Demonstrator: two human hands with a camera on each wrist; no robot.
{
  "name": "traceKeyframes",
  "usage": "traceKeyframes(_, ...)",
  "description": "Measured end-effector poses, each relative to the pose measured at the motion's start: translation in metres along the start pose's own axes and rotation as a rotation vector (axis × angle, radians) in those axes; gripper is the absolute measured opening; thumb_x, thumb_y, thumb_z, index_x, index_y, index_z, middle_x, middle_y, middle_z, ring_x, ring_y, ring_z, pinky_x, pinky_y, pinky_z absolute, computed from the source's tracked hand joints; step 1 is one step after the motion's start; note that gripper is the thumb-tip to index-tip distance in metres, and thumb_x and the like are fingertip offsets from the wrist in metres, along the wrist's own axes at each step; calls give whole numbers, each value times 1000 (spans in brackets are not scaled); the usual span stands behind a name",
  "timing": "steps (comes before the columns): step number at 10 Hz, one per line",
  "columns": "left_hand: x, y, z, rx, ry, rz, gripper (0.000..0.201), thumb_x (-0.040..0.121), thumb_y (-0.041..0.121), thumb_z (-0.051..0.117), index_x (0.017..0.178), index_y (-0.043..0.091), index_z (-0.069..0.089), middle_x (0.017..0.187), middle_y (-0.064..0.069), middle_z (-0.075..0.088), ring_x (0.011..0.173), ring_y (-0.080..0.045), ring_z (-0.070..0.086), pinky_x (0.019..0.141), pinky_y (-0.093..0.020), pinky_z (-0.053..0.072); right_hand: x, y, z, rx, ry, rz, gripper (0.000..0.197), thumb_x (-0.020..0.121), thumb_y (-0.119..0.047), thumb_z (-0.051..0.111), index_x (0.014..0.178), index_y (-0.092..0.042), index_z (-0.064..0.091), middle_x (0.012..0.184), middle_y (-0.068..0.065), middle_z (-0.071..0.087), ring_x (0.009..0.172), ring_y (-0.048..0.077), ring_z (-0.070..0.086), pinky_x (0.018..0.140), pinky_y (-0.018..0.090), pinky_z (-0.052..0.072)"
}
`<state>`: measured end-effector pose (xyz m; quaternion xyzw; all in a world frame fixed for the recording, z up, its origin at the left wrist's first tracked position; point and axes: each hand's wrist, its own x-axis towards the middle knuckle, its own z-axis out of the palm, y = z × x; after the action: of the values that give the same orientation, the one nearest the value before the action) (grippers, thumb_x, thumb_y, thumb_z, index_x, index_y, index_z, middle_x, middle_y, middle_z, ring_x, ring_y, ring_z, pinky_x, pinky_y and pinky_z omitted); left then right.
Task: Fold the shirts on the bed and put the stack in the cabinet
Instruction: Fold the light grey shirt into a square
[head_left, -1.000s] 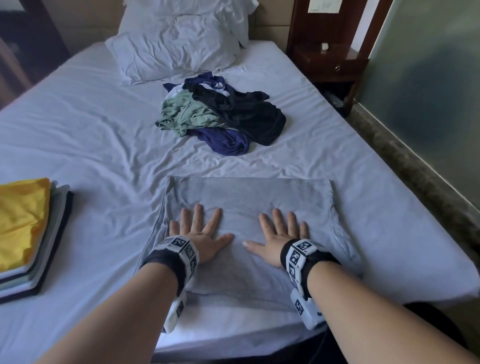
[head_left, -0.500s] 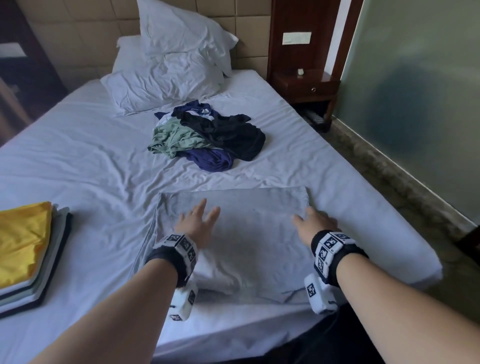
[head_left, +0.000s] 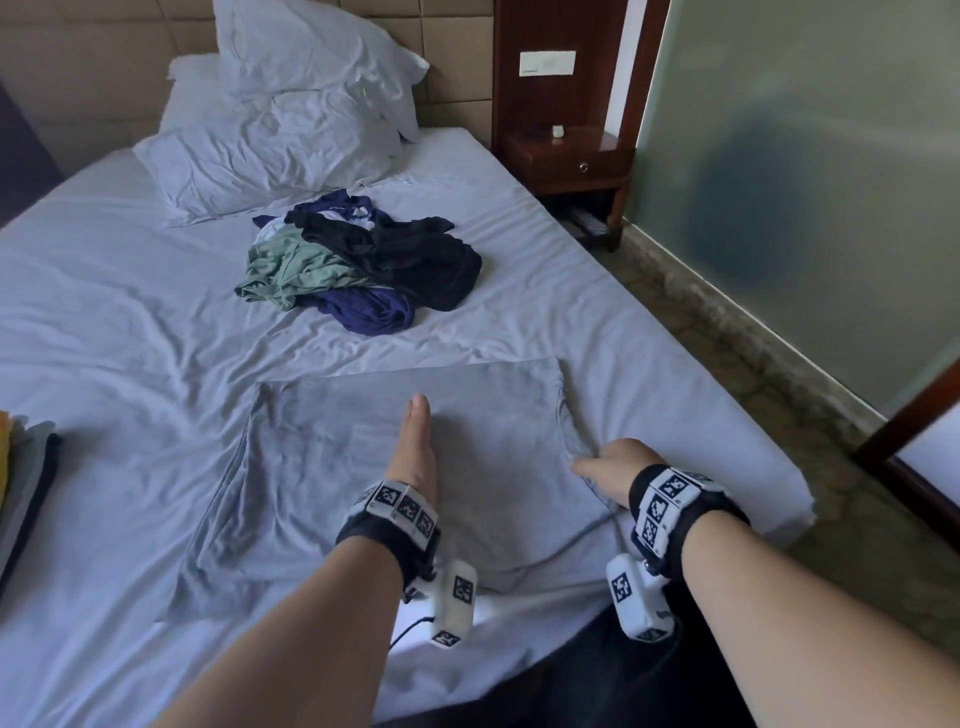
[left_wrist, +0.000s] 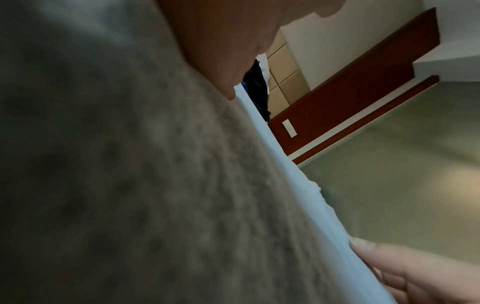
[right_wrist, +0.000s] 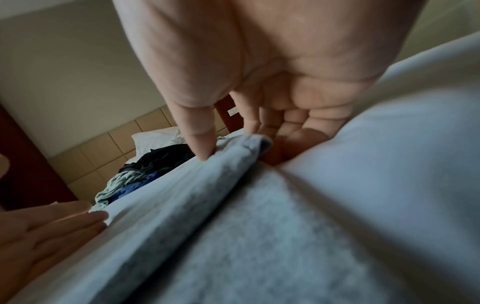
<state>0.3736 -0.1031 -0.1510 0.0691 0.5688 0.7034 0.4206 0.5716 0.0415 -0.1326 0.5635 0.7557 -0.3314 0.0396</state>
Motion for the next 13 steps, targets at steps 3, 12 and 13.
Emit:
traceKeyframes(3,5,-5,-10,193,49,-1,92,94,79,28,162,17,21,169,-2,20,156,-20,19,124,-33,17,-6,-4,7,220,-58,-123,24,83,-26,69,82,-5,58,80,7,61,73,23,59,66,32,44)
traceKeyframes(12,-44,114,-233,769,257,-200,23,62,34,90,71,20,74,78,-6,75,76,-28,73,72,-37,60,-84,-274,158,-62,-235,-478,44,90,-24,57,132,-12,59,117,13,69,97,33,69,86,42,59)
traceKeyframes(13,-44,124,-232,660,202,-221,21,62,21,90,78,15,78,92,-16,77,89,-36,75,83,-55,61,-73,-270,151,-188,-172,-458,63,92,-33,57,151,-19,41,143,8,56,123,30,60,103,37,49)
